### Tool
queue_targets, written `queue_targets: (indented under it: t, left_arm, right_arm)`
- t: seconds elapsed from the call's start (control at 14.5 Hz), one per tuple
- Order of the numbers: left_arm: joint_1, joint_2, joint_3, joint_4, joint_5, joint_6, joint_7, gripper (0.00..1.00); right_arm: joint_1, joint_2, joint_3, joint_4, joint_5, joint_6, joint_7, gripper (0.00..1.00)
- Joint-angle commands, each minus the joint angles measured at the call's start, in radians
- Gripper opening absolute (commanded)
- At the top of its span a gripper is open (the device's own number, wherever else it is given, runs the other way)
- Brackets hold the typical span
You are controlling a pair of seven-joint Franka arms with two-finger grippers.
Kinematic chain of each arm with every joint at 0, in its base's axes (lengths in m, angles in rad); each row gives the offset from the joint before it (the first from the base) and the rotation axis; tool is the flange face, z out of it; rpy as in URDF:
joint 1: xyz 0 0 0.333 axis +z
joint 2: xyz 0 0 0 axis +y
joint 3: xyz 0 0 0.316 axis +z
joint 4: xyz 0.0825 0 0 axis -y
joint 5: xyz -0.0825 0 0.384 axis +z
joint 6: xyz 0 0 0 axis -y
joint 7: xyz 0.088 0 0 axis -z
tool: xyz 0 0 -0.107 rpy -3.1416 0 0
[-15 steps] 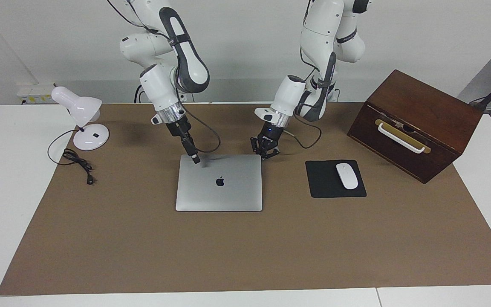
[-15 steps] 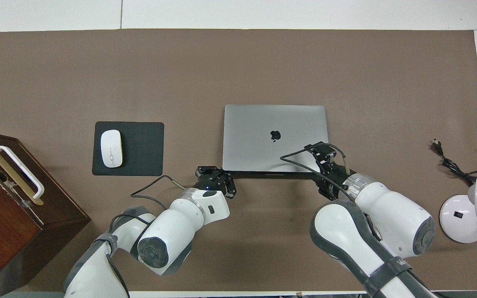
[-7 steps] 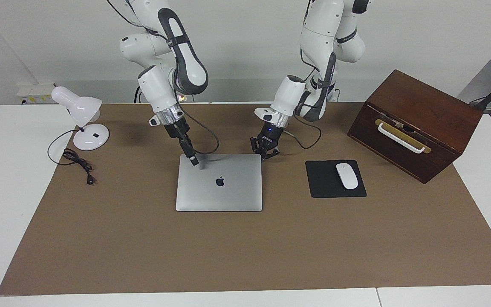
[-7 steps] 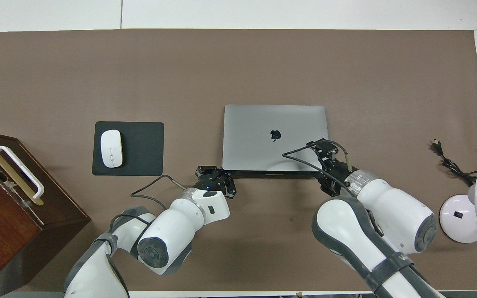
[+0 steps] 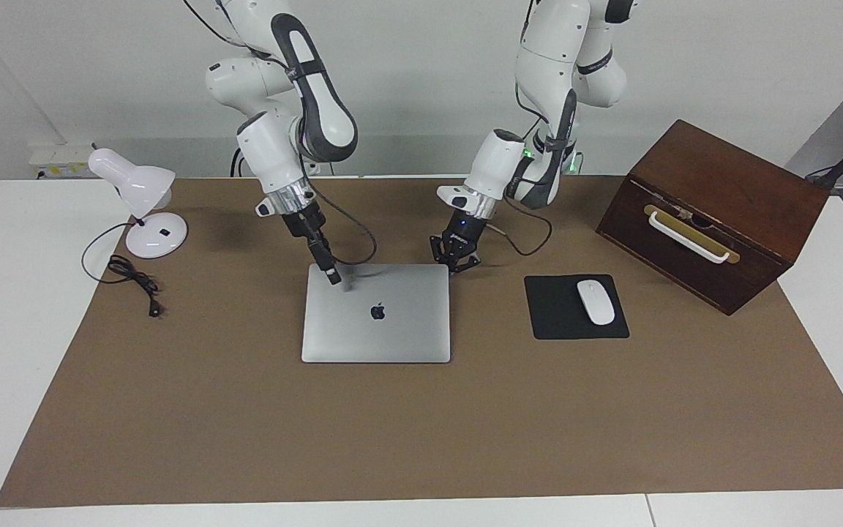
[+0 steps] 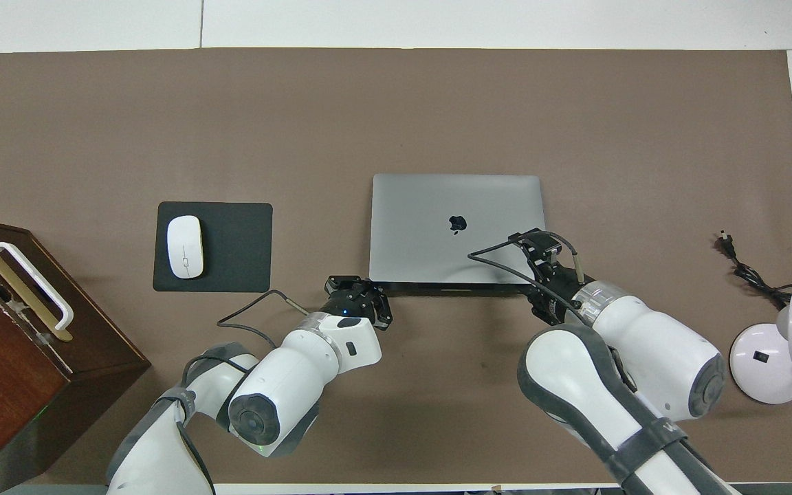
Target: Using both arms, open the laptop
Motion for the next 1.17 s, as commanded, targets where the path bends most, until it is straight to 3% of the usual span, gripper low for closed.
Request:
queue_targets:
  t: [0.0,0.28,0.69,1.1]
  left_arm:
    - [-0.014,0.038,0.020,0.015,0.016,0.017,0.010,0.00]
    - [-0.014,0.042,0.020,0.015,0.015,0.017,0.012,0.00]
    - [-0.014,0.044,0.020,0.015,0.015,0.017,0.012,0.00]
    - [-0.014,0.055,0.020,0.023,0.015,0.017,0.021,0.00]
  right_arm:
    - [-0.012,0.030,0.007,0.053,0.037,0.012,-0.051,1.00]
    - [-0.012,0.065,0.007,0.121,0.037,0.013,-0.049,1.00]
    - [-0.016,0.162,0.002,0.333,0.034,0.015,-0.055,1.00]
    - [-0.049,0.209,0.002,0.464,0.027,0.015,-0.117,1.00]
